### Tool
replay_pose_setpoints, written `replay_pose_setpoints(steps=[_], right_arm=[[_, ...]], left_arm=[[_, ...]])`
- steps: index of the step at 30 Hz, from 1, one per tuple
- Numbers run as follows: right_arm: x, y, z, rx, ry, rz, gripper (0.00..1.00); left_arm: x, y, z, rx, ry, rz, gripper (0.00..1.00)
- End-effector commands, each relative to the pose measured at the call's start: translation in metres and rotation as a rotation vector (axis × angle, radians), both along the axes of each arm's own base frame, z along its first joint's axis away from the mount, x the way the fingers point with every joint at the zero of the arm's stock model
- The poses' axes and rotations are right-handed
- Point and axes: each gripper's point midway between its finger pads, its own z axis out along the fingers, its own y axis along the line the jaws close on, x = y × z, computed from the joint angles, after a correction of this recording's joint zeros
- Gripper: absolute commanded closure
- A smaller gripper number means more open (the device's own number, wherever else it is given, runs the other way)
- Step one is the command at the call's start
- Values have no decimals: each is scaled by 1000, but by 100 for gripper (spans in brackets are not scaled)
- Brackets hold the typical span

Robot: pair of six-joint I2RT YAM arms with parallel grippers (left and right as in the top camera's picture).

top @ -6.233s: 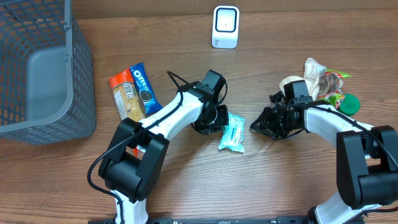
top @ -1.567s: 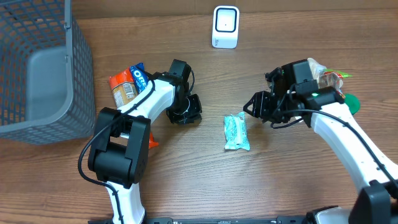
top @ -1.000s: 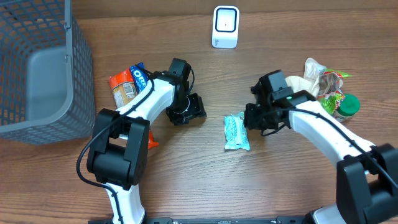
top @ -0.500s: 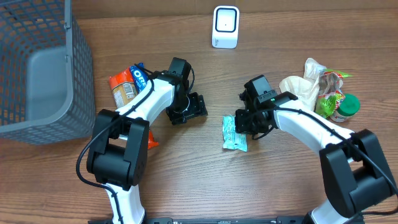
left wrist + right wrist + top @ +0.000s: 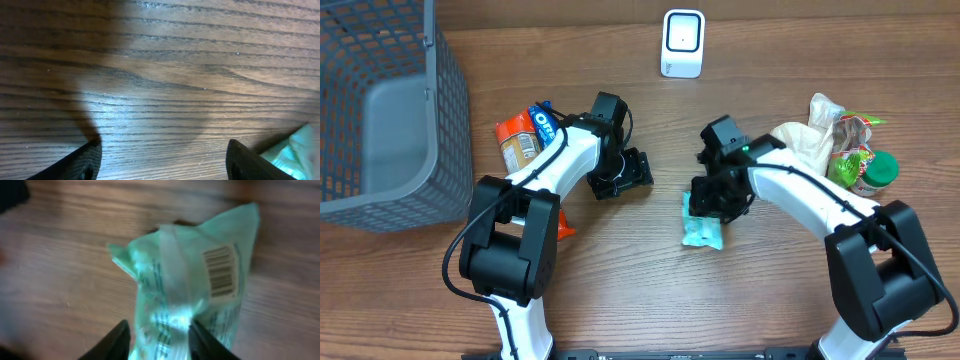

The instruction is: Scan the item barcode

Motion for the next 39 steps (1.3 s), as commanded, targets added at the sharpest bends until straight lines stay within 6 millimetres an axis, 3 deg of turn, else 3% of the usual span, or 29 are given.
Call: replay_pose_setpoints(steps=[1,5,9,14,20,36,39], right_arm=[[31,-4,38,19,-84,-42,56],[39,-12,73,34,-117,-73,51],[33,-20,79,22,-105,-87,46],[21,-39,64,-42,-56,-84,42],[2,-46,39,-42,-7,-25,38],[-24,-24,-24,164,-21,23,36],[-26,-24,-30,168,-31,22,45]], left_arm=[[-7,23,-25,110,31,9,27],[-6,24,-26,117,29,9,27],[-6,24,-26,116,28,10,26],[-5,25,-26,123,24,10,26],[-5,26,-26,131,22,11,26],[-6,27,-26,131,25,11,29],[-6,27,-26,131,25,11,29]])
